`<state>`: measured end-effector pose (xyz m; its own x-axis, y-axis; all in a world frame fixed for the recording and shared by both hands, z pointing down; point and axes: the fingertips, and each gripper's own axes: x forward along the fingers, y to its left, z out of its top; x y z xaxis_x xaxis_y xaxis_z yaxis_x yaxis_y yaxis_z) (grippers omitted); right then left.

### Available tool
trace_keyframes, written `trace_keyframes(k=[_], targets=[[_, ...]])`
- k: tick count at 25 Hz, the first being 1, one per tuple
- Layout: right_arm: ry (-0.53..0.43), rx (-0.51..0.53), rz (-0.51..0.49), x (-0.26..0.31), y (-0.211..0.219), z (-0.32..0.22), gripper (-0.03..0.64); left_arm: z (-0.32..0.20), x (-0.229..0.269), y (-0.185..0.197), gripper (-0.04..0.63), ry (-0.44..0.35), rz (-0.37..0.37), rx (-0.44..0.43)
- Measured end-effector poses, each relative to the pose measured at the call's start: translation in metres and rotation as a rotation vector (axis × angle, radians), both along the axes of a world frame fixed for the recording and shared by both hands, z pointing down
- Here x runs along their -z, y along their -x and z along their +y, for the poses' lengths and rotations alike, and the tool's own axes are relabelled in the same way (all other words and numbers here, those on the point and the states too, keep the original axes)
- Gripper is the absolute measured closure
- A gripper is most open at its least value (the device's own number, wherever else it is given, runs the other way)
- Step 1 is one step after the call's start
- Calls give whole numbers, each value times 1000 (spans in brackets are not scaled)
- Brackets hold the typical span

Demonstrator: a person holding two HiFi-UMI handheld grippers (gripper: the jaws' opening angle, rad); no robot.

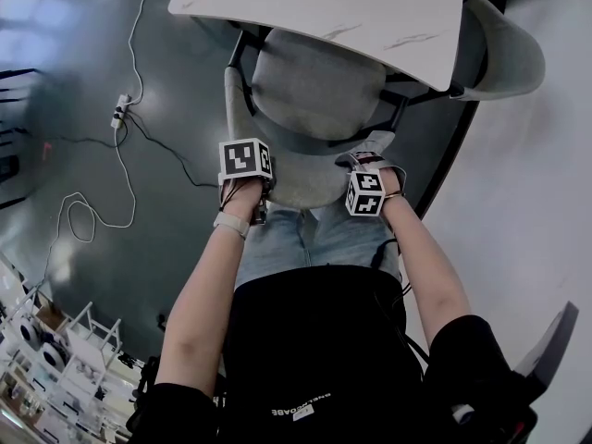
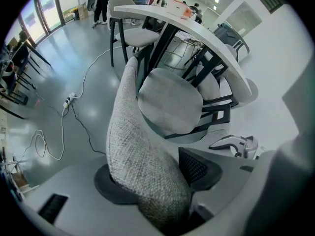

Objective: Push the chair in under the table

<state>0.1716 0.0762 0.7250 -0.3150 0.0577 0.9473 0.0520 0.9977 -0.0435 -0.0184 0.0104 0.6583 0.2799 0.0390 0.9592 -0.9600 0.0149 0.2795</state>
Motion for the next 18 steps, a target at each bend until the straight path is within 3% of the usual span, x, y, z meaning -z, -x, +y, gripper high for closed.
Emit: trace_keyframes(k=[12,18], targets=[[62,48,34,0,0,7,456,2,-2,-2,333,-1,41,-10],[114,-3,65,-4,-6,11,334,5,-3,-8,286,-30,93,-12]])
